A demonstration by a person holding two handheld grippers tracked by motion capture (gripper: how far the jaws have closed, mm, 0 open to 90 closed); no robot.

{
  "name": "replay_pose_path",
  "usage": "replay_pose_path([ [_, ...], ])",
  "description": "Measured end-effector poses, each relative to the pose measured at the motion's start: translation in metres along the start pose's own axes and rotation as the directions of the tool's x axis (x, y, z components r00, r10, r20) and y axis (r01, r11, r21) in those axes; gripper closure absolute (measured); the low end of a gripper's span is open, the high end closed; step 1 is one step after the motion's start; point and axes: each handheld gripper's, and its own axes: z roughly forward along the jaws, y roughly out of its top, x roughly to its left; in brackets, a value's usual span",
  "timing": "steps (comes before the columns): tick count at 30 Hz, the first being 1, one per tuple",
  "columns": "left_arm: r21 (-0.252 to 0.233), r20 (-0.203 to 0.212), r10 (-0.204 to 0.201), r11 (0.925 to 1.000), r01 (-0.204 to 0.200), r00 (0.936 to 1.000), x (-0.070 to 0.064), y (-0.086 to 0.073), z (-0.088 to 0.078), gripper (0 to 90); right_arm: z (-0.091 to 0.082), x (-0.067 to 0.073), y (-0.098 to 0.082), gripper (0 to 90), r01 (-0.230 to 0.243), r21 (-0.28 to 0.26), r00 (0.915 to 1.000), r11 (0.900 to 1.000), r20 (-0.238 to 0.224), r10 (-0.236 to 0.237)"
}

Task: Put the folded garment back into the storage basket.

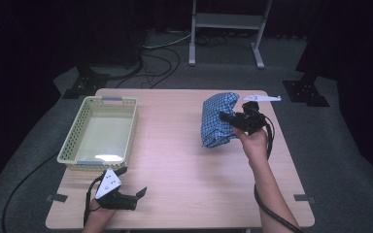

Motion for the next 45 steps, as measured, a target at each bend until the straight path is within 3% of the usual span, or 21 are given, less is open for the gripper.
replay_pose_path([
  [26, -0.003, -0.005, -0.006, 1.0000, 0.006, 1.0000, 0.001, 0.000, 0.000, 0.0, 0.044, 0.047, 0.018, 74.9, 0.017, 0.001, 0.9976, 1.000, -0.068, -0.017],
  [45, -0.005, -0.004, -0.004, 1.0000, 0.004, 1.0000, 0.001, 0.000, -0.001, 0.0, 0.084, 0.087, 0.031, 74.9, 0.041, 0.018, 0.9897, 0.999, -0.138, -0.038],
])
